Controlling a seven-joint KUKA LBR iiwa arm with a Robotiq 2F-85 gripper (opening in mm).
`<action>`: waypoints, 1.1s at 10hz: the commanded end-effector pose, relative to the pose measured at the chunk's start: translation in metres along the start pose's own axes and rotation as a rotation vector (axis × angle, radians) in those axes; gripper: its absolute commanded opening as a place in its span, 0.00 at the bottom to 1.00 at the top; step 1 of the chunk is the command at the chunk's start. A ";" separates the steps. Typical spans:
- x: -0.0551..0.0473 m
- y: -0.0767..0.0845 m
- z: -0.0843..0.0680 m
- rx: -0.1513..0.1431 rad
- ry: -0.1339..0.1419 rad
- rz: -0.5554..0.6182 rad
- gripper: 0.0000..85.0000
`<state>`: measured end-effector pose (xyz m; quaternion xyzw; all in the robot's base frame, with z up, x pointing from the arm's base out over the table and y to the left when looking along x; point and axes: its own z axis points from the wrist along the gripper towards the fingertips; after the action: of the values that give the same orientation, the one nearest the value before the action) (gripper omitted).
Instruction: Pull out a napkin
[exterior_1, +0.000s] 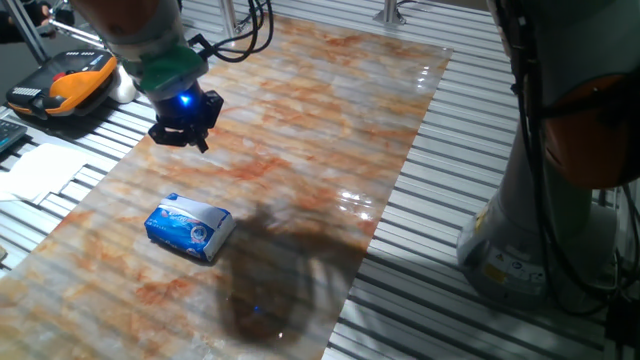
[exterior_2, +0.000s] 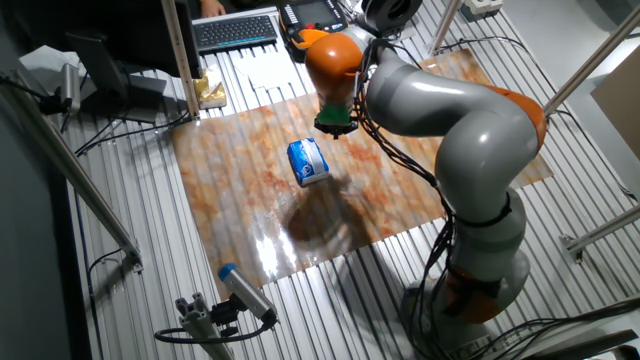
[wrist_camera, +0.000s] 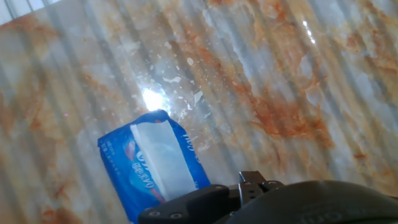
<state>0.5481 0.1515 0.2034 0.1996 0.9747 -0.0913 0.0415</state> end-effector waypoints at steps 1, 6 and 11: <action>0.000 0.000 0.000 0.006 0.005 -0.018 0.00; 0.000 0.000 0.000 -0.088 0.015 -0.139 0.00; 0.000 0.000 0.000 -0.146 0.029 -0.157 0.00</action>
<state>0.5479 0.1520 0.2032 0.1196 0.9921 -0.0173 0.0326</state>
